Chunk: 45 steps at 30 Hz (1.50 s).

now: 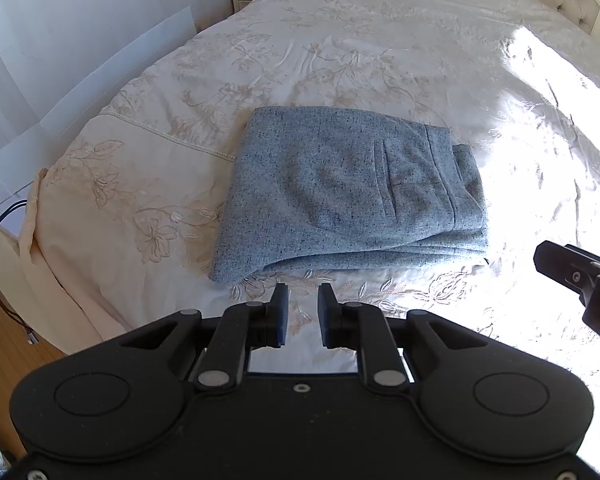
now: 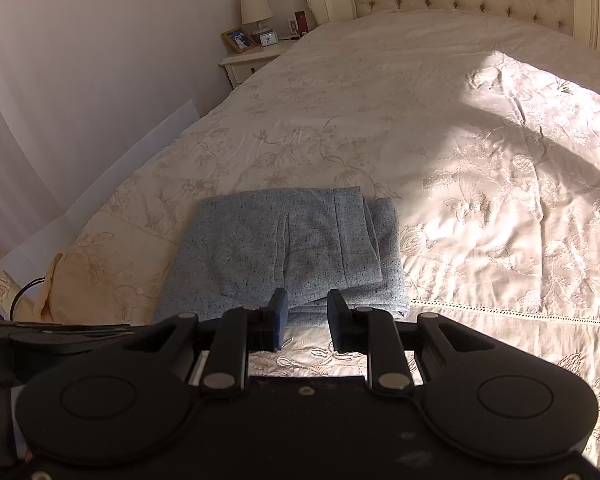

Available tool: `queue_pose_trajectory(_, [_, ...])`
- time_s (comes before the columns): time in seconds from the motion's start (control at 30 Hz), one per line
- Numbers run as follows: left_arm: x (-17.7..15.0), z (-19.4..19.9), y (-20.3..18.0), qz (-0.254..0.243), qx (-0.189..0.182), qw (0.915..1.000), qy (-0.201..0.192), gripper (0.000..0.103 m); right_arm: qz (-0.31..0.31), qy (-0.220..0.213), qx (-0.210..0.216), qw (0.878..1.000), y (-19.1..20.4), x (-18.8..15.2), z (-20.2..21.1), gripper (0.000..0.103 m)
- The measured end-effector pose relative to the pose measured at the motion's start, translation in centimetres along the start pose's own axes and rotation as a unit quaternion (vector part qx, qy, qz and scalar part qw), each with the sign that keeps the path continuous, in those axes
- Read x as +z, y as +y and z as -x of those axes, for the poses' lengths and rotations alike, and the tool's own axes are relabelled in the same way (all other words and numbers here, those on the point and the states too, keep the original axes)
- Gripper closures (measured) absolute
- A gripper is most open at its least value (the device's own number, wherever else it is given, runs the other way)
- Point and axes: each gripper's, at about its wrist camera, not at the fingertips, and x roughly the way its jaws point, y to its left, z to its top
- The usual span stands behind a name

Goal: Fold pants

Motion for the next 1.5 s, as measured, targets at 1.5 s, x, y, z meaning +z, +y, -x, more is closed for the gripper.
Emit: queue_pose_trajectory(1.5, [1.2,-1.8,-0.2,-0.015,-0.009,0.9995,0.028,0.078,-0.013,0.025,-0.005,1.000,-0.4,0.2,-1.5,0.078])
